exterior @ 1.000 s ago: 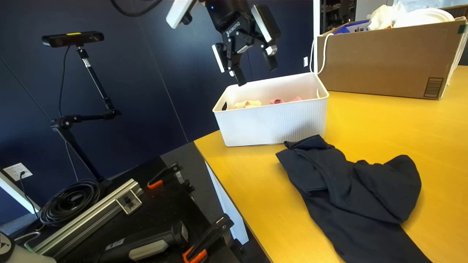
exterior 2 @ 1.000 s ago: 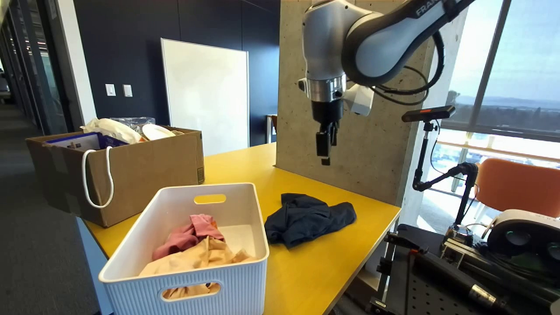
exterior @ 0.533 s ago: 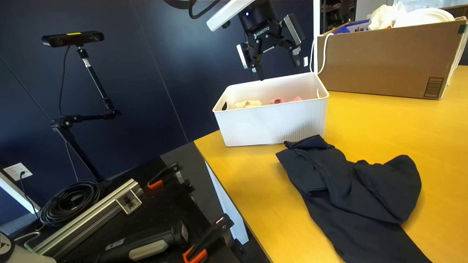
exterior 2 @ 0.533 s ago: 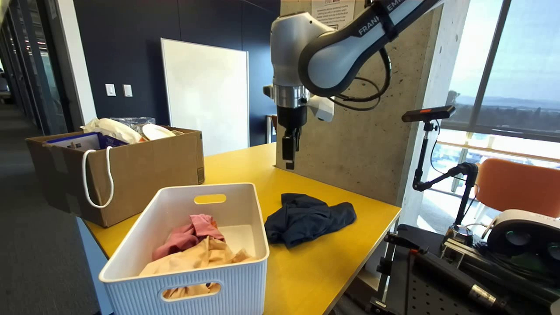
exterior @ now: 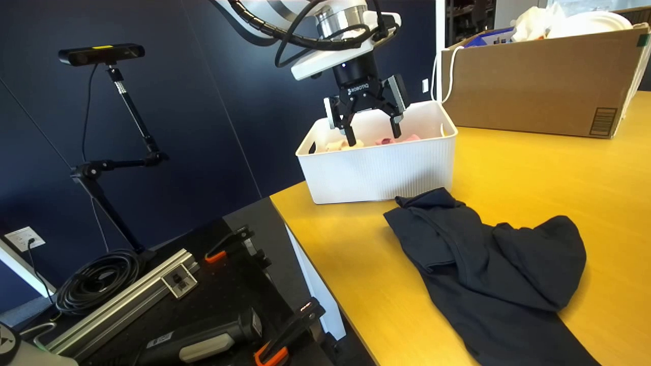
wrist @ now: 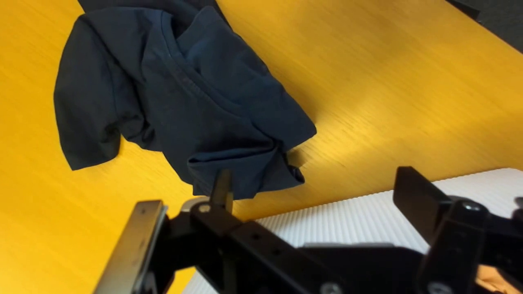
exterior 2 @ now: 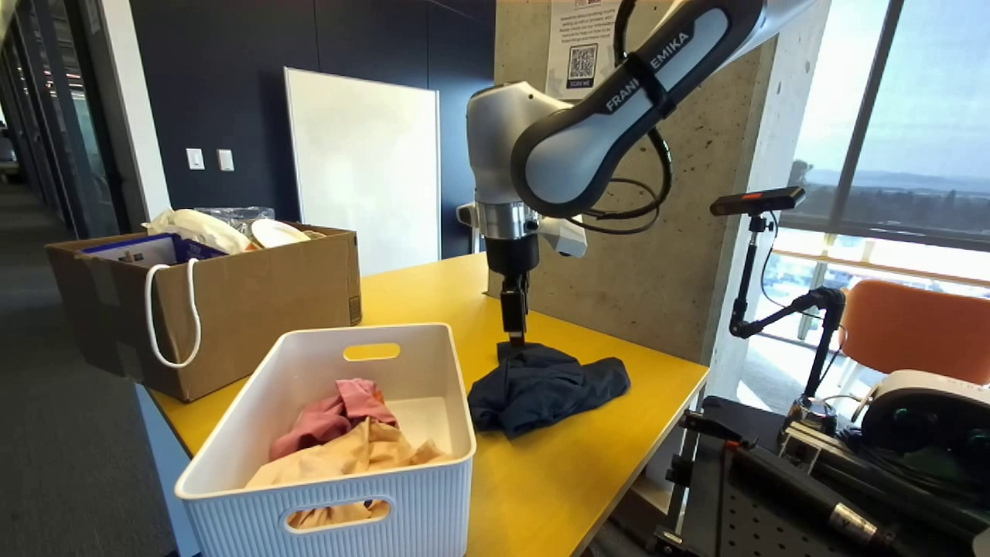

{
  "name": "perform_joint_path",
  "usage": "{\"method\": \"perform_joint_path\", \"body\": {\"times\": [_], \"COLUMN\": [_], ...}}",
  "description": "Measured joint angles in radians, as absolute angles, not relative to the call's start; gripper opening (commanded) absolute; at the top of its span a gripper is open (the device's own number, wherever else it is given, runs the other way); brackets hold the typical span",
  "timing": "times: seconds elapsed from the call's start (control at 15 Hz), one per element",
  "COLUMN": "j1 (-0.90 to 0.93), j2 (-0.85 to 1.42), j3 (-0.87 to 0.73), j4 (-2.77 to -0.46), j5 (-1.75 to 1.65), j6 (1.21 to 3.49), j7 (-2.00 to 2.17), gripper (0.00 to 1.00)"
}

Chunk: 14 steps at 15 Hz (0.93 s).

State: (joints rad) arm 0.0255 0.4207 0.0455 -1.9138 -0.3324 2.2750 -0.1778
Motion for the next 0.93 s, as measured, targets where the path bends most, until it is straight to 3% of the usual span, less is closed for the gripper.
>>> {"method": "perform_joint_path", "body": {"times": [0.93], "j1": [0.003], "j2": [0.399], "j3": [0.05], "j4": [-1.91], "j5": [-0.283], "j6": [2.231], "j7": [-0.371], "gripper": [1.0]}}
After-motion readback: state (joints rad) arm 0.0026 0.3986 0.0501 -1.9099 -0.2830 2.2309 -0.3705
